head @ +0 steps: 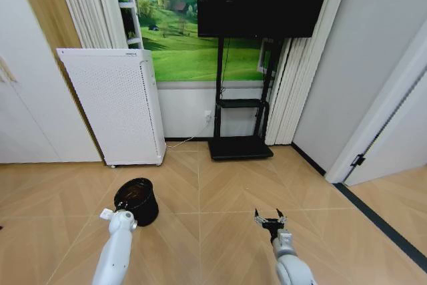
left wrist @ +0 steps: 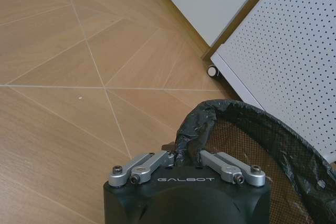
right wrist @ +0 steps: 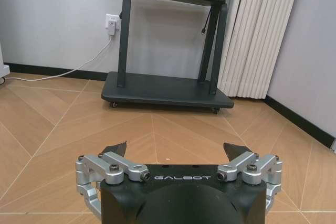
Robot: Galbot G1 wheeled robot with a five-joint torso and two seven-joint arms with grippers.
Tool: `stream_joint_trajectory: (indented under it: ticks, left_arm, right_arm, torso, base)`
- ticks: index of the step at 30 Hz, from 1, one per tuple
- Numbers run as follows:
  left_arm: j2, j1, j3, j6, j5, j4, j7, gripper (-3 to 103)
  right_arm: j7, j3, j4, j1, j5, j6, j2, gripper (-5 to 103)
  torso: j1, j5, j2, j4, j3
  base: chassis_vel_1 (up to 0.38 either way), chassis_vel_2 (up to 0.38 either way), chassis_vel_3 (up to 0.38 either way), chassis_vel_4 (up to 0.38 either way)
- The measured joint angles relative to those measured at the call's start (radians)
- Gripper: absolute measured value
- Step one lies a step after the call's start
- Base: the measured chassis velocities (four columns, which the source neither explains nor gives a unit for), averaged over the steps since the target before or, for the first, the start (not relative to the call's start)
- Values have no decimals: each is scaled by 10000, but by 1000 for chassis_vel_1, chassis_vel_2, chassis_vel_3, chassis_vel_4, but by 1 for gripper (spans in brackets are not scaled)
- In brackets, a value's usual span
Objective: Pick up the trash bin and place the garbage on the floor into it.
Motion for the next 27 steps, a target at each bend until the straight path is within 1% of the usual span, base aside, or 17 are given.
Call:
stream_joint_trajectory:
  ticks: [3,6,9,11,12,13,14,16,17,18,19,21,22,23,24,26,27]
  left_arm:
    - [16,-40,1,-165,258,63,44,8]
    - [95,-79,6,-282,383,151,131,26]
    - [97,-111,11,-291,397,197,164,30]
    - [105,-122,16,-343,447,256,305,42]
    - [105,-122,16,-343,447,256,305,42]
    - [115,-109,18,-359,490,257,434,53]
    - [115,-109,18,-359,490,257,434,53]
    - [129,-10,25,-411,650,157,708,64]
    - [129,-10,25,-411,650,157,708,64]
    - [134,77,36,-417,746,12,918,70]
    - [134,150,43,-412,786,-112,1069,70]
    - [134,224,47,-358,807,-238,1203,75]
    - [114,328,60,-277,851,-415,1343,81]
    - [114,328,60,-277,851,-415,1343,81]
    - [41,416,74,-262,1096,-578,1456,91]
    - [4,470,79,-254,1226,-664,1499,91]
    - [-66,645,108,-221,1505,-916,1575,98]
  right_arm:
    - [6,-4,-53,-22,-40,111,40,100]
    - [68,-18,-76,-54,-59,179,61,100]
    - [84,-20,-75,-68,-60,180,61,100]
    - [90,-20,-93,-75,-60,181,59,100]
    - [90,-20,-93,-75,-60,181,59,100]
    - [91,-21,-122,-74,-60,187,58,100]
    - [91,-21,-122,-74,-60,187,58,100]
    - [92,-37,-137,-58,-59,192,58,100]
    - [92,-37,-137,-58,-59,192,58,100]
    - [91,-46,-138,-35,-54,192,58,100]
    - [88,-52,-138,-18,-43,193,55,100]
    - [72,-54,-138,-2,-35,192,51,100]
    - [-7,-54,-132,17,-20,182,40,100]
    - [-7,-54,-132,17,-20,182,40,100]
    - [-44,-58,-129,38,3,174,32,100]
    - [-46,-64,-129,51,23,172,32,100]
    - [-46,-67,-129,73,59,170,26,100]
  torso:
    - [-1,0,0,-2,-1]
    - [0,1,0,0,-1]
    - [0,1,0,0,0]
    - [0,-1,0,-1,0]
    - [0,-1,0,-1,0]
    - [0,1,0,-3,-1]
    - [0,1,0,-3,-1]
    - [0,-2,0,-1,0]
    - [0,-2,0,-1,0]
    - [0,-1,0,-1,-1]
    - [0,2,0,-2,-1]
    - [0,2,1,-1,-1]
    - [0,1,0,0,0]
    - [0,1,0,0,0]
    - [0,1,0,-1,-1]
    - [0,1,0,-2,-1]
    - [0,0,0,-3,0]
  base:
    - [0,0,0,0]
    - [0,0,0,0]
    - [0,0,0,0]
    - [0,0,0,0]
    - [0,0,0,0]
    - [0,0,0,0]
    - [0,0,0,0]
    - [0,0,0,0]
    - [0,0,0,0]
    - [0,0,0,0]
    - [0,0,0,0]
    - [0,0,0,0]
    - [0,0,0,0]
    - [0,0,0,0]
    - [0,0,0,0]
    - [0,0,0,0]
    - [0,0,0,0]
